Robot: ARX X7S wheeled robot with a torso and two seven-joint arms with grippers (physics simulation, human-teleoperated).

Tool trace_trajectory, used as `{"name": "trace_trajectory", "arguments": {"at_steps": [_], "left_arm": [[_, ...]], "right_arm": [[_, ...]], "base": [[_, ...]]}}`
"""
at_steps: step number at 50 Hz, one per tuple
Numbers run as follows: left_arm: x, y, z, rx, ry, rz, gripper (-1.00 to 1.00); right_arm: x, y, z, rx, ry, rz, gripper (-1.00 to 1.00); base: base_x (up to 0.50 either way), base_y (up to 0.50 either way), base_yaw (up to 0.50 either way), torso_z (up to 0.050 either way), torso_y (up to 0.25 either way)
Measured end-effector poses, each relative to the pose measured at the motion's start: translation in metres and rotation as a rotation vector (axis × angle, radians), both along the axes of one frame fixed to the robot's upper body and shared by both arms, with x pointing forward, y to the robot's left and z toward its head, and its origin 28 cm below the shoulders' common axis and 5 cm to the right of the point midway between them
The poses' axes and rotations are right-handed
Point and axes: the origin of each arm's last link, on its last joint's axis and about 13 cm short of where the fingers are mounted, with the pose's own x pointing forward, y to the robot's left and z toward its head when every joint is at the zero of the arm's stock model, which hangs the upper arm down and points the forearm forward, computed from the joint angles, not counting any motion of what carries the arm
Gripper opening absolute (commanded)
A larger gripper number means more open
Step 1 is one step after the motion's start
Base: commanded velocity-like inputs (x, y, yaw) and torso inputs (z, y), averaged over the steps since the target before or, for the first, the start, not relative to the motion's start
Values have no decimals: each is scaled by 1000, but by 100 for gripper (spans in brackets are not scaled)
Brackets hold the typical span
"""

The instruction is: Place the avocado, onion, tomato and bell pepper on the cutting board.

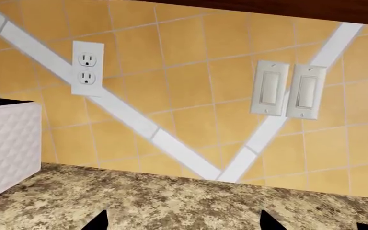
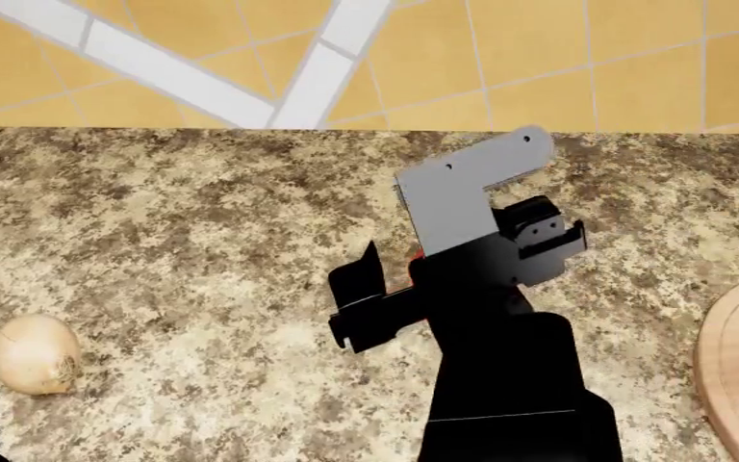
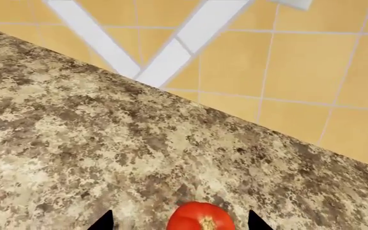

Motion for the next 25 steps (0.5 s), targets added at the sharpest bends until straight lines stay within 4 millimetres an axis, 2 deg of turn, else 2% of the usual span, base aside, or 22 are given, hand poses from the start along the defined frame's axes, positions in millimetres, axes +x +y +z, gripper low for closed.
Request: {"name": "trace_trajectory", "arguments": {"at_steps": [25], "left_arm": [[-6,-1,0,-5,15,-7,100]], "right_arm": [[17,2,-34,3,66,-64,100]], "base": [[0,0,0,0,0]]}}
